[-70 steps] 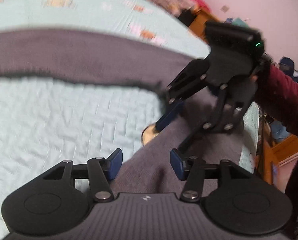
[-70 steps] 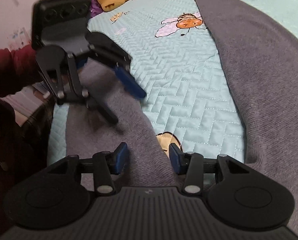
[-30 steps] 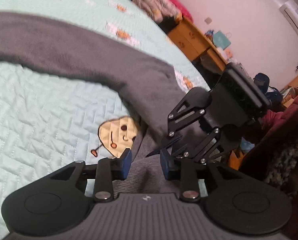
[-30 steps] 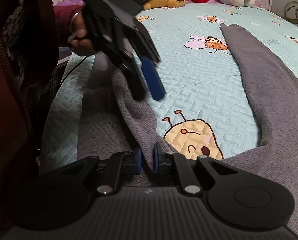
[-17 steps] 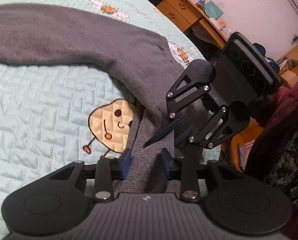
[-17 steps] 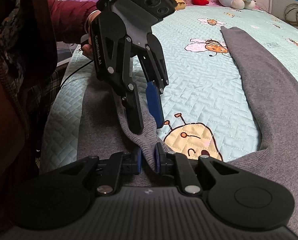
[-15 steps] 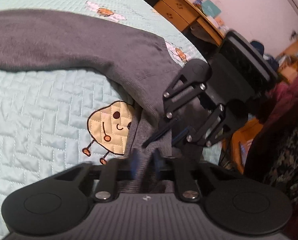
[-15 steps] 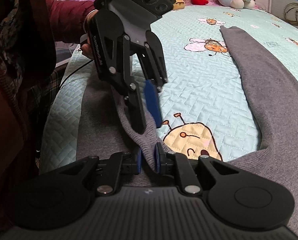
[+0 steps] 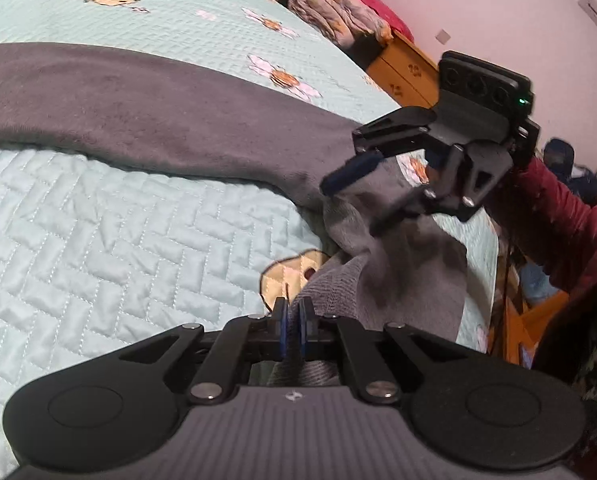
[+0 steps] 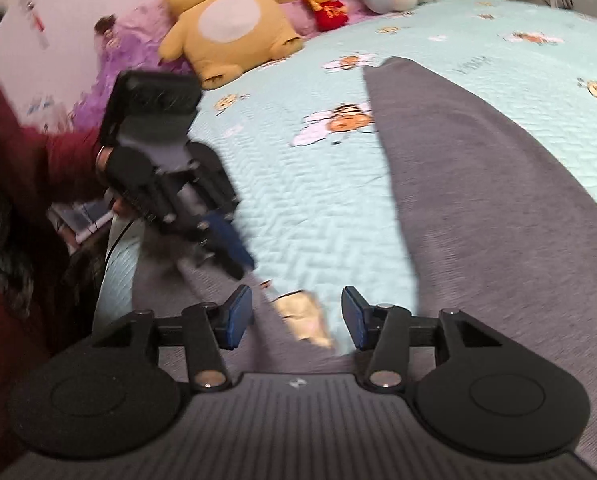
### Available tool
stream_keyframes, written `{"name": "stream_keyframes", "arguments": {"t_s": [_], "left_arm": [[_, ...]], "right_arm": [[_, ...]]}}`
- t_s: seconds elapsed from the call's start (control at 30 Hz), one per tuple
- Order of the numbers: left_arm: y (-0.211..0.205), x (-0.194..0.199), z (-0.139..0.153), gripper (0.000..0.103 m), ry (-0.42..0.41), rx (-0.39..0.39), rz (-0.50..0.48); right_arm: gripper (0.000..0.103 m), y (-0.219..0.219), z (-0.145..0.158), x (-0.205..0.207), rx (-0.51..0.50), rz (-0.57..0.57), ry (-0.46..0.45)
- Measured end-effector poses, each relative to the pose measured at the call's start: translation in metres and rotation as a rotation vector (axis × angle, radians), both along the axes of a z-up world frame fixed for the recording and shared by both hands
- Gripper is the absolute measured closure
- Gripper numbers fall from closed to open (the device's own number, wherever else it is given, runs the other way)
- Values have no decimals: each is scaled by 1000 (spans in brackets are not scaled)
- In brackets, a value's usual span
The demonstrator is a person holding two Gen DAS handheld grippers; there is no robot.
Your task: Fold clothes
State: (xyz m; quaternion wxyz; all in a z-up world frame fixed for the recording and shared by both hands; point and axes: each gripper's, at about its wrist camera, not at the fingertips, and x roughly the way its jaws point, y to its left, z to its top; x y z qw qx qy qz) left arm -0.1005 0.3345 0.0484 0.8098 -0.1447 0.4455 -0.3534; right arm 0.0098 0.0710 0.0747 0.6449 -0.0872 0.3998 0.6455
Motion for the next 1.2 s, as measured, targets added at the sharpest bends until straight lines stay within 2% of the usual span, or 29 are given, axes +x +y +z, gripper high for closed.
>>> {"name": "stream_keyframes", "arguments": {"t_s": [0.07, 0.27, 0.37, 0.53, 0.63, 0.67, 0.9, 1.2], "left_arm": [[4, 0, -2, 99, 5, -14, 20], [16, 1, -8, 99, 18, -55, 72], [15, -5, -10, 99, 23, -68, 67], [9, -7, -12, 99, 2, -76, 54], [8, -8, -13, 99, -3, -77, 51], [9, -8, -14, 99, -4, -77, 53], [15, -11, -20, 99, -7, -95, 68], [17, -15, -26, 99, -7, -123, 70]], "right_arm": [[53, 5, -4, 12, -24, 24, 20], [52, 25, -18, 12, -152, 185, 15], [53, 29, -17, 1, -184, 272, -15], [54, 42, -9, -13, -263, 387, -118], [63, 53, -5, -23, -322, 467, -152], [64, 56, -3, -25, -335, 488, -163], [64, 59, 6, -29, -403, 548, -188], [64, 79, 14, -24, -433, 642, -269]]}}
